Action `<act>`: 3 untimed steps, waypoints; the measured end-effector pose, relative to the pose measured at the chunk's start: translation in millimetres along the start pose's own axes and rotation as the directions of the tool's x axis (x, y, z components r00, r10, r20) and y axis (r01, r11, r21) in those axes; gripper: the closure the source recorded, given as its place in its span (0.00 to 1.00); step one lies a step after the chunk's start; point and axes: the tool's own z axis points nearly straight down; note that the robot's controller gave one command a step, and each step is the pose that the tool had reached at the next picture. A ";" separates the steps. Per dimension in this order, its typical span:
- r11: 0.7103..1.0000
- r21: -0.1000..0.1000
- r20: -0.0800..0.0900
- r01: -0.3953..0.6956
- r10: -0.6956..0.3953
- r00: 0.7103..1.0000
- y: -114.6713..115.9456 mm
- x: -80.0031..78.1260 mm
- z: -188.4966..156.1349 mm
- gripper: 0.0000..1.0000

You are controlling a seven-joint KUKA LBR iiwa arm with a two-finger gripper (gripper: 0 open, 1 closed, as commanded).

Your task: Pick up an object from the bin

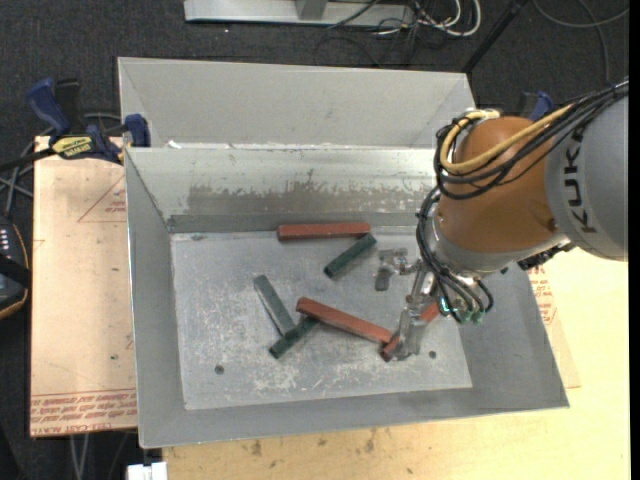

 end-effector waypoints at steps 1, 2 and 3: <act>1.000 0.000 0.008 0.000 0.000 1.000 0.0 -1.8 -4.1 0.00; 0.987 0.002 0.011 0.163 -0.163 0.987 -29.3 -9.0 40.4 0.00; 0.985 0.002 0.004 0.172 -0.172 0.985 -93.2 -19.8 118.1 0.00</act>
Offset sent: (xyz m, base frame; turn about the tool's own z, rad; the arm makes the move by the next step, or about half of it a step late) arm 0.0170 -0.0772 -0.1137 -0.4192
